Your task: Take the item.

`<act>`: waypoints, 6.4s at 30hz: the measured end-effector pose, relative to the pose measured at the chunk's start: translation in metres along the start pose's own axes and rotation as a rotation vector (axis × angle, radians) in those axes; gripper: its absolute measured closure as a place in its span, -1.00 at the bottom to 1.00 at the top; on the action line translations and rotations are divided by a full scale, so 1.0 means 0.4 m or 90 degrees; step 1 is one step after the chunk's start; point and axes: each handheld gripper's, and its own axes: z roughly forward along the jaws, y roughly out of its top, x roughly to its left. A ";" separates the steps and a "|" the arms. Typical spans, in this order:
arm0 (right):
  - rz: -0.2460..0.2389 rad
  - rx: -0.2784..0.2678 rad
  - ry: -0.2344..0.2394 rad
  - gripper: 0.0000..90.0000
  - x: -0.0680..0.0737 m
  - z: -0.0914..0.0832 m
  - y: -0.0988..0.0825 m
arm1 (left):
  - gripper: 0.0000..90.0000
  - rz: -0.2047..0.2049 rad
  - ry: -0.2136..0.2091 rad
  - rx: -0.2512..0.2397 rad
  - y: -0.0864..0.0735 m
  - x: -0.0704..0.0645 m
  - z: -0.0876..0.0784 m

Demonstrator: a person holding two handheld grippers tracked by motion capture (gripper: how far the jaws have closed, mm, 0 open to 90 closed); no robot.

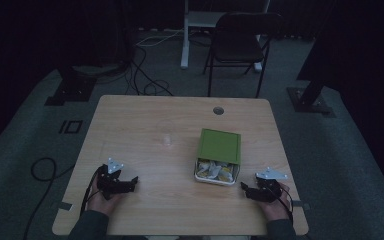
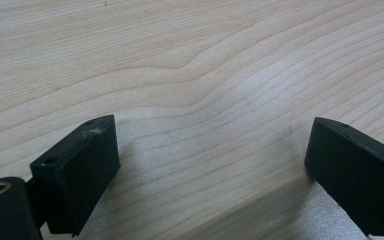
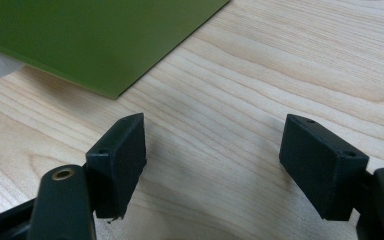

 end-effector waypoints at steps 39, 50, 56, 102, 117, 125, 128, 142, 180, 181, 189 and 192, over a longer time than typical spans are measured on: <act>-0.029 -0.019 0.039 0.29 0.064 -0.058 0.023 | -0.82 0.000 0.000 0.000 0.000 0.000 0.000; -0.055 -0.046 0.046 0.79 0.113 -0.101 0.049 | -0.82 0.000 0.000 0.000 0.000 0.000 0.000; -0.061 -0.063 0.064 0.97 0.133 -0.114 0.056 | -0.82 0.000 0.000 0.000 0.000 0.000 0.000; -0.142 -0.079 0.172 0.40 0.230 -0.003 0.127 | -0.82 0.000 0.000 0.000 0.000 0.000 0.000; -0.134 -0.071 0.204 0.37 0.250 -0.034 0.102 | -0.82 0.000 0.000 0.000 0.000 0.000 0.000; -0.150 -0.071 0.216 0.47 0.261 -0.061 0.097 | -0.82 0.000 0.000 0.000 0.000 0.000 0.000; -0.141 -0.092 0.196 0.44 0.265 -0.074 0.108 | -0.82 0.000 0.000 0.000 0.000 0.000 0.000; -0.111 -0.112 0.089 0.48 0.290 -0.066 0.152 | -0.82 0.000 0.000 0.000 0.000 0.000 0.000; -0.097 -0.141 0.073 0.97 0.280 -0.123 0.199 | -0.82 0.000 0.000 0.000 0.000 0.000 0.000; -0.097 -0.144 0.074 0.97 0.280 -0.128 0.200 | -0.82 0.000 0.000 0.000 0.000 0.000 0.000; -0.111 -0.171 0.071 0.97 0.285 -0.169 0.221 | -0.82 0.000 0.000 0.000 0.000 0.000 0.000; -0.118 -0.181 0.068 0.97 0.286 -0.183 0.231 | -0.82 -0.001 0.000 0.000 0.000 0.000 0.000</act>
